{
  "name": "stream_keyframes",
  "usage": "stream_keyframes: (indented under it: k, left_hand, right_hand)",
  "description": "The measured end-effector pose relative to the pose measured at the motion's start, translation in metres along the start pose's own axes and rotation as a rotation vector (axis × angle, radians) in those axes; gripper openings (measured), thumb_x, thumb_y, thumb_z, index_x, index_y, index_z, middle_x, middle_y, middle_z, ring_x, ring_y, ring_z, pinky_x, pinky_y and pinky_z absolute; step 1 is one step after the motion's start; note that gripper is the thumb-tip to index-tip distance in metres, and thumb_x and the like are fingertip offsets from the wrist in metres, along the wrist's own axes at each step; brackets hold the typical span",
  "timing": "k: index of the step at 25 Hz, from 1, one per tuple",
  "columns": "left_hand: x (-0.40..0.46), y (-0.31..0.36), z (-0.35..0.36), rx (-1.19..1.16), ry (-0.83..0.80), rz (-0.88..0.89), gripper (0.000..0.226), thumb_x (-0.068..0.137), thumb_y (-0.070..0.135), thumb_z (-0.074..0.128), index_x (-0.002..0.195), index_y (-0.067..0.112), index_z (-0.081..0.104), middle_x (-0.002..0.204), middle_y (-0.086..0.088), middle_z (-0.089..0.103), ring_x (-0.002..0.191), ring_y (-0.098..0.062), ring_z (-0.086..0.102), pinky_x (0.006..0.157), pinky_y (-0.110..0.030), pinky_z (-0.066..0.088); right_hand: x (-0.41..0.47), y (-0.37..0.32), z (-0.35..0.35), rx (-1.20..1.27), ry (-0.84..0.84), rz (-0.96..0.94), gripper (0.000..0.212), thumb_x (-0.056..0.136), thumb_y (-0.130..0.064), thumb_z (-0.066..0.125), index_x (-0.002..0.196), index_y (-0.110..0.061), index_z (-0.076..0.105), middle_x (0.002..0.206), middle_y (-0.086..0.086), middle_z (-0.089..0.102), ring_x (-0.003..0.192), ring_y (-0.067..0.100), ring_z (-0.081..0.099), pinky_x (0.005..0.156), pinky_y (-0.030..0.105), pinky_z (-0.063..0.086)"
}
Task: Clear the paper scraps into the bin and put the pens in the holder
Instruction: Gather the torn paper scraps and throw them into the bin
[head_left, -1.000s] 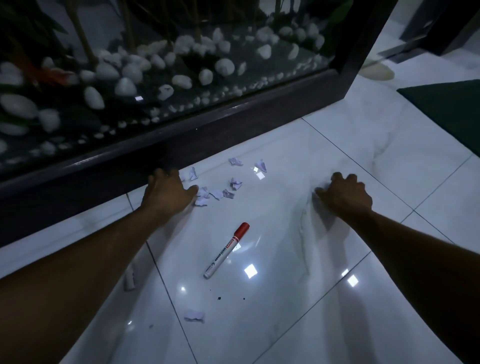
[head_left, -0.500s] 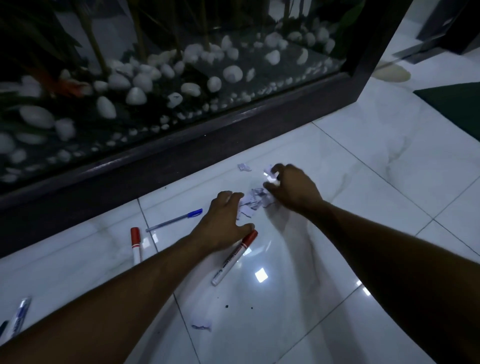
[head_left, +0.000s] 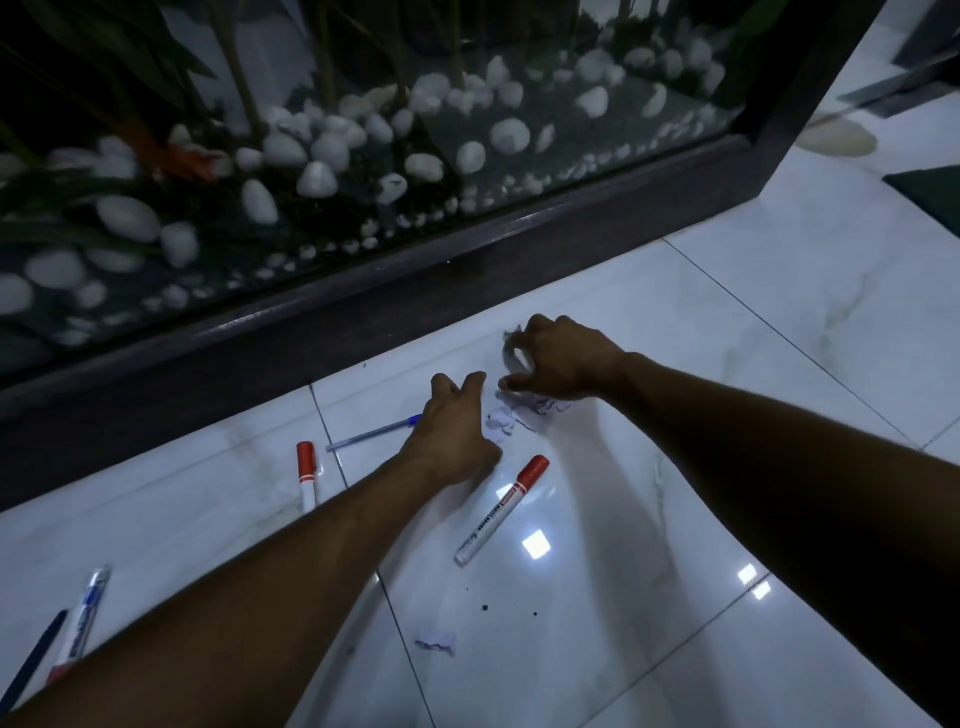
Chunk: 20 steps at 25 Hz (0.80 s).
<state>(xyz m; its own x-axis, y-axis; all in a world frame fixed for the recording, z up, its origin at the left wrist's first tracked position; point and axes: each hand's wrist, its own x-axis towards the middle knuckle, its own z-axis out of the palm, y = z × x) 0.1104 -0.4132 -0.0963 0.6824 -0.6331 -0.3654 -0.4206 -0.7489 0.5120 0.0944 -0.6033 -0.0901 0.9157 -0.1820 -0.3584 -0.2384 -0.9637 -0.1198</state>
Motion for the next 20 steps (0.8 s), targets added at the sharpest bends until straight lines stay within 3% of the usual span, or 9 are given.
stream_keyframes:
  k: [3, 5, 7, 10, 14, 17, 20]
  left_hand:
    - [0.006, 0.002, -0.002, -0.018, -0.019, -0.015, 0.102, 0.078, 0.034, 0.082, 0.155, 0.024, 0.016, 0.146, -0.012, 0.026, 0.12, -0.028, 0.054, 0.098, -0.031, 0.048]
    - [0.011, 0.002, -0.005, -0.006, -0.042, -0.027, 0.11, 0.075, 0.035, 0.085, 0.156, 0.026, 0.011, 0.145, -0.012, 0.025, 0.123, -0.029, 0.052, 0.097, -0.031, 0.047]
    - [0.015, 0.004, -0.008, 0.004, -0.062, -0.049, 0.117, 0.072, 0.036, 0.087, 0.157, 0.027, 0.007, 0.146, -0.014, 0.024, 0.125, -0.031, 0.052, 0.097, -0.032, 0.048]
    - [0.02, 0.009, -0.01, 0.011, -0.083, -0.071, 0.121, 0.072, 0.035, 0.087, 0.157, 0.028, 0.002, 0.147, -0.016, 0.023, 0.125, -0.032, 0.052, 0.096, -0.035, 0.049]
    - [0.025, 0.01, -0.005, -0.036, -0.085, -0.086, 0.124, 0.068, 0.036, 0.089, 0.157, 0.027, 0.003, 0.149, -0.015, 0.024, 0.129, -0.033, 0.048, 0.09, -0.033, 0.049]
    - [0.026, 0.01, 0.001, -0.07, -0.059, -0.093, 0.125, 0.067, 0.038, 0.089, 0.157, 0.026, 0.003, 0.151, -0.015, 0.025, 0.131, -0.033, 0.046, 0.089, -0.031, 0.047]
    - [0.025, 0.007, 0.003, -0.08, -0.042, -0.096, 0.12, 0.072, 0.037, 0.086, 0.158, 0.027, 0.003, 0.151, -0.015, 0.024, 0.132, -0.034, 0.045, 0.095, -0.034, 0.048]
  right_hand:
    - [-0.023, 0.005, 0.004, 0.127, 0.024, -0.108, 0.051, 0.089, -0.059, 0.059, 0.129, -0.028, 0.056, 0.132, 0.005, 0.057, 0.1, 0.018, 0.056, 0.081, 0.03, 0.043]
    - [-0.032, 0.024, 0.002, 0.233, 0.149, -0.071, 0.049, 0.087, -0.059, 0.061, 0.126, -0.028, 0.057, 0.128, 0.003, 0.059, 0.095, 0.014, 0.055, 0.078, 0.03, 0.044]
    - [-0.03, 0.049, -0.001, 0.298, 0.273, 0.057, 0.057, 0.086, -0.063, 0.06, 0.13, -0.027, 0.055, 0.132, 0.006, 0.057, 0.102, 0.018, 0.058, 0.085, 0.035, 0.049]
    - [-0.018, 0.074, 0.002, 0.247, 0.199, 0.223, 0.074, 0.088, -0.069, 0.05, 0.146, -0.023, 0.044, 0.152, 0.011, 0.042, 0.129, 0.031, 0.052, 0.103, 0.045, 0.045]
    - [0.005, 0.048, 0.0, 0.196, 0.11, 0.058, 0.073, 0.095, -0.063, 0.044, 0.154, -0.022, 0.031, 0.164, 0.006, 0.025, 0.146, 0.031, 0.033, 0.115, 0.046, 0.031]
    - [0.006, 0.015, 0.004, 0.136, 0.021, -0.126, 0.059, 0.097, -0.054, 0.047, 0.147, -0.022, 0.044, 0.156, 0.007, 0.04, 0.134, 0.029, 0.047, 0.106, 0.041, 0.04]
    - [-0.007, -0.002, 0.009, 0.174, 0.067, -0.176, 0.04, 0.098, -0.044, 0.05, 0.121, -0.015, 0.065, 0.13, 0.008, 0.063, 0.107, 0.023, 0.062, 0.087, 0.032, 0.047]
